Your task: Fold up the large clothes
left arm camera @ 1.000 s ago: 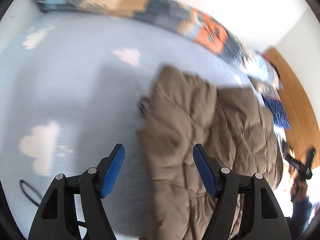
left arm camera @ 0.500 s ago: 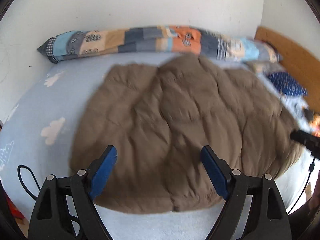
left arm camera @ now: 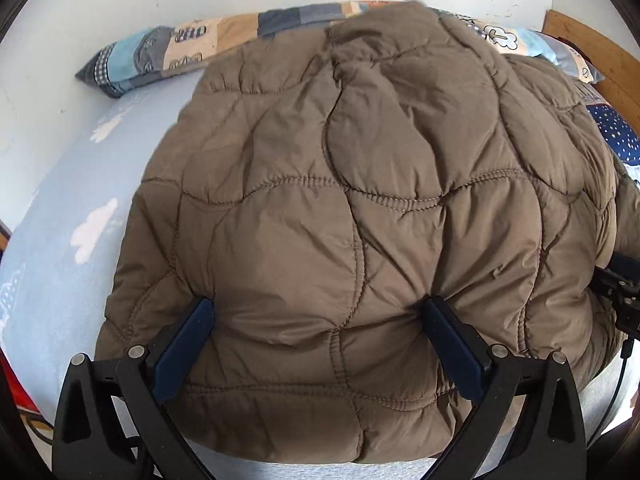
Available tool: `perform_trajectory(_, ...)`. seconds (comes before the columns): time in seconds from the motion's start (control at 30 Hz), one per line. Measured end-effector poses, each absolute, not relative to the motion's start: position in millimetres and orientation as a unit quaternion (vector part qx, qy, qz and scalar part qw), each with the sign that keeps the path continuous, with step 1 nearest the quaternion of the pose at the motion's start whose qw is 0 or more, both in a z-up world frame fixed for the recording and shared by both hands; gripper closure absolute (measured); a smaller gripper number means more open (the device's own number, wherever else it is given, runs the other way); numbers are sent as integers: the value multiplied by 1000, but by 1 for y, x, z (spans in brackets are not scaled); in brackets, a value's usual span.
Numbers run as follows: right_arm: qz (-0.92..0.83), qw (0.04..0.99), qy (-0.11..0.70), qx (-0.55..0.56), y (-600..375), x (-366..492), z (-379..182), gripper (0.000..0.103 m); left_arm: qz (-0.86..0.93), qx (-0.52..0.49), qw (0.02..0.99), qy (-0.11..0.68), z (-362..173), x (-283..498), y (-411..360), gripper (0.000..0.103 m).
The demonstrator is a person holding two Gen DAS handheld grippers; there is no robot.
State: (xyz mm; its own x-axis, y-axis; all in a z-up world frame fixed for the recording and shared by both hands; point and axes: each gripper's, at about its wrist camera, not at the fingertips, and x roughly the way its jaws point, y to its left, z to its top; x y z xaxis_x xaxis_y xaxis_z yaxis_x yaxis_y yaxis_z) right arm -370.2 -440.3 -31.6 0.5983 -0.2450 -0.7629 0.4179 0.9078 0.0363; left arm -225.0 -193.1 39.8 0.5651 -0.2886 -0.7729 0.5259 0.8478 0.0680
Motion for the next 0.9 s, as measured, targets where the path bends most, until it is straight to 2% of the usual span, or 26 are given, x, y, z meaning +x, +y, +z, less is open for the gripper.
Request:
perform_trajectory(0.3,-190,911,344,124,-429,-416,-4,35,-217,137,908,332,74,-257,-175,0)
perform_trajectory(0.53,-192,924,307,120,-397,-446,11,30,-207,159,916,304,88,-268,-174,0)
perform_trajectory(0.9,-167,933,297,117,-364,-466,10,26,-205,154,927,273,100,-302,-160,0)
